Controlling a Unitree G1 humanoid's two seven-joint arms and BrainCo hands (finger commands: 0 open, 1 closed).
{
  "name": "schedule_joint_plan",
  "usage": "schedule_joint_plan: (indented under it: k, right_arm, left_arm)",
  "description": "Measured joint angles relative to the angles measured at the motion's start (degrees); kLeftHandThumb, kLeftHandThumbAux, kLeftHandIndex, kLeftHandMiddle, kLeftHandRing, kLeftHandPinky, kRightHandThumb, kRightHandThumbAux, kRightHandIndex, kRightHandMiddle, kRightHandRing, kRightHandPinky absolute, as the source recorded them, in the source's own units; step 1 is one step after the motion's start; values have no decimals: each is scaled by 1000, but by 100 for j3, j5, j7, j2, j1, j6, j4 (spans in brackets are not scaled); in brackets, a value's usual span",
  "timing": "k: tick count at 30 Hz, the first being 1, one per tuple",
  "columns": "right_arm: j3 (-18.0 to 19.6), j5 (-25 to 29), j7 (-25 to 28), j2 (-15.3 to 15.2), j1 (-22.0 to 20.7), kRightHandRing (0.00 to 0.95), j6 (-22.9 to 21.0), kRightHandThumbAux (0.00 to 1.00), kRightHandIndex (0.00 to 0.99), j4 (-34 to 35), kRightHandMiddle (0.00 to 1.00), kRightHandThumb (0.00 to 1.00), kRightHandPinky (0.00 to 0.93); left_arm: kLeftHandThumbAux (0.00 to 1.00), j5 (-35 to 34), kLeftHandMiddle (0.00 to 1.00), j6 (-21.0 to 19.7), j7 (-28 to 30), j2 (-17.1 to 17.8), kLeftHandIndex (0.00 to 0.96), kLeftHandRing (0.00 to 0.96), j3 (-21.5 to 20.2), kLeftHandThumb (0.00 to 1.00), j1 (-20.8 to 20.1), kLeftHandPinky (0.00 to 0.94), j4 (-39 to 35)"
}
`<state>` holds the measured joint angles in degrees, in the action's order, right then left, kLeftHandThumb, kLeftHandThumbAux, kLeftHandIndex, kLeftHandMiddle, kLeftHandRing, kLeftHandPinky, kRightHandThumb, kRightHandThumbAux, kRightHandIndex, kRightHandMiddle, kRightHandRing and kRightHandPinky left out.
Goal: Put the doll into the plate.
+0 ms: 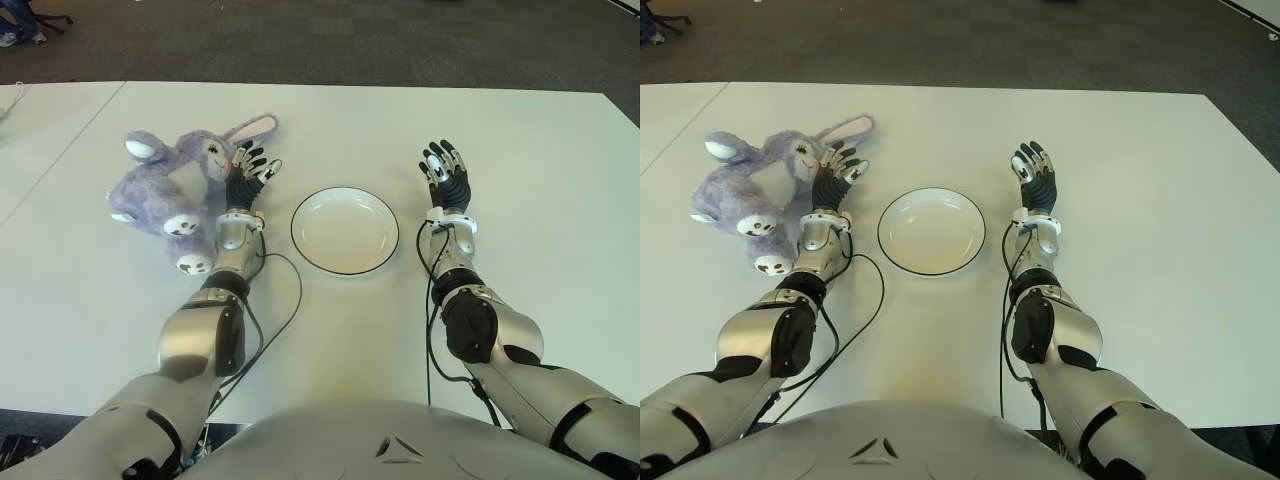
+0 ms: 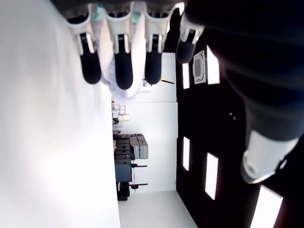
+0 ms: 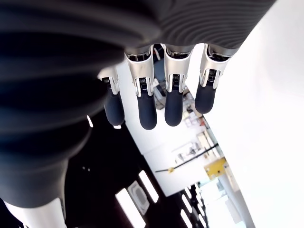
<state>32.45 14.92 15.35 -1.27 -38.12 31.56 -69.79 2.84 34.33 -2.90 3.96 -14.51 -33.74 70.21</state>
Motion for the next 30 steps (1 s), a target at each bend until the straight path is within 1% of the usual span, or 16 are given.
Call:
schedule_joint_plan:
  k: [9,14,21,22,26,28,29,30]
  right_arm:
    - [8,4,0,1,-1,181,0,781,196,0,217,0,159]
    - [11,6,0,2,-1,186,0,780,194,0,224,0,167]
    - [9,5,-3,5,-6,184,0,774,194,1,230,0,161]
    - [9,5,-3,7,-8,182,0,769,192,1,227,0,161]
    - [9,4,-3,12,-16,179,0,767,190,1,224,0,161]
    - [9,4,-3,19,-25,178,0,773,192,1,222,0,163]
    - [9,5,-3,24,-30,173,0,771,192,1,217,0,151]
    - [10,6,-3,26,-34,171,0,770,193,1,216,0,148]
  left_arm:
    - [657,55,191,-79,-135,1,106,215,52,0,-23,236,0]
    - [665,210,196,-142,-399,-7,114,212,267,0,-44,221,-5]
    - [691,677,183,-134,-876,-130,110,197,795,2,-132,187,-31]
    - [701,746,181,-134,-927,-150,98,198,878,28,-151,202,-29]
    - [704,1089,181,-156,-1244,-198,89,200,1214,53,-268,214,4]
    - [692,1270,168,-176,-1435,-202,81,192,1405,76,-316,205,20]
    - [663,1363,146,-172,-1542,-197,73,174,1521,90,-324,187,17]
    - [655,1494,140,-167,-1686,-183,70,169,1631,94,-331,183,8]
